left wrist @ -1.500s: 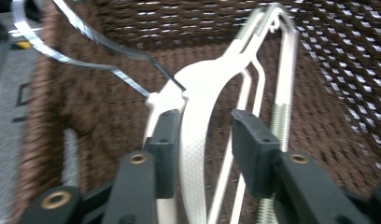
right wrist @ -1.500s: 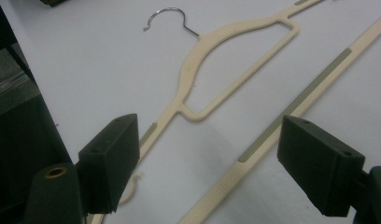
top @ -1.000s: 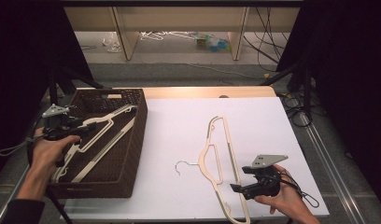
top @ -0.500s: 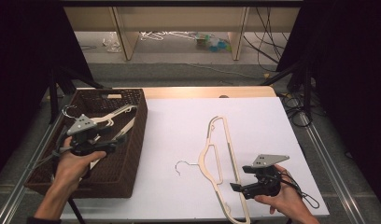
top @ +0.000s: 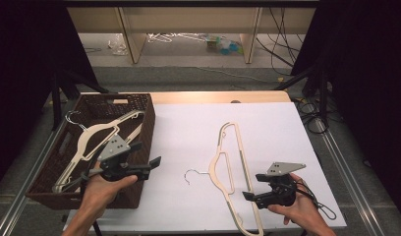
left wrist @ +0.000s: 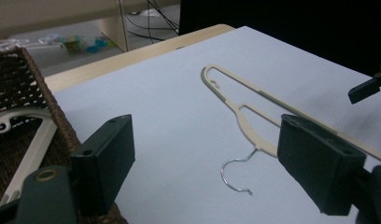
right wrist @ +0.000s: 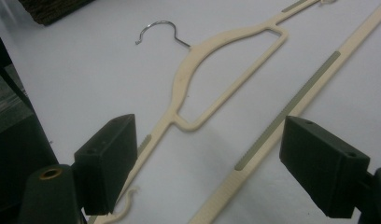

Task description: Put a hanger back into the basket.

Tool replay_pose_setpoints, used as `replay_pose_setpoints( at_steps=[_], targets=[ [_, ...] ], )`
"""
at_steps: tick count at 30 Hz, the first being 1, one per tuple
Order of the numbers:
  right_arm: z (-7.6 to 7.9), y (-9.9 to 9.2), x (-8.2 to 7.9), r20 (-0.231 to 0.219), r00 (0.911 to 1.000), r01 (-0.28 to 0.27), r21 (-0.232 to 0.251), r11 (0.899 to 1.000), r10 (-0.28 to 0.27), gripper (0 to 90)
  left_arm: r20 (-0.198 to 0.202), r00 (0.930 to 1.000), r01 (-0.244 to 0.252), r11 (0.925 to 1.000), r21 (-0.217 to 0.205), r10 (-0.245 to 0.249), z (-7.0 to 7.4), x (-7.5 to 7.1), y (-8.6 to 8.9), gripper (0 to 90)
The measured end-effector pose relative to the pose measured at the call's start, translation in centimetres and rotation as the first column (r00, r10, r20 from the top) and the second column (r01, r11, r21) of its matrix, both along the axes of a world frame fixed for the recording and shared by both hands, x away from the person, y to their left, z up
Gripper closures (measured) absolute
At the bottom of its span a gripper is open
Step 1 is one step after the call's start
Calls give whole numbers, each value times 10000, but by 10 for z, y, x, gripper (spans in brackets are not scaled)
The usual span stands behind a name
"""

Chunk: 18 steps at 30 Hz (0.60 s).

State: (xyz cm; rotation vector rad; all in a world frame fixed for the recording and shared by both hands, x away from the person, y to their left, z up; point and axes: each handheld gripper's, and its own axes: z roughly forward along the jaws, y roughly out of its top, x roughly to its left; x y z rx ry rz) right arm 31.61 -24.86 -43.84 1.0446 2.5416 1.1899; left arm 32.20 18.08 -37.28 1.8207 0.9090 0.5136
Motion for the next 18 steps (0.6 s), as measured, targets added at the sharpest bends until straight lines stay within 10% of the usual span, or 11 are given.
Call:
replay_pose_setpoints(
  at_steps=[18],
  targets=[
    [-1,3,0,211,9997,-114,-31,9999,115,195,240,9885,1484,9886,251,-1490,-27,-36,-40,197]
  ],
)
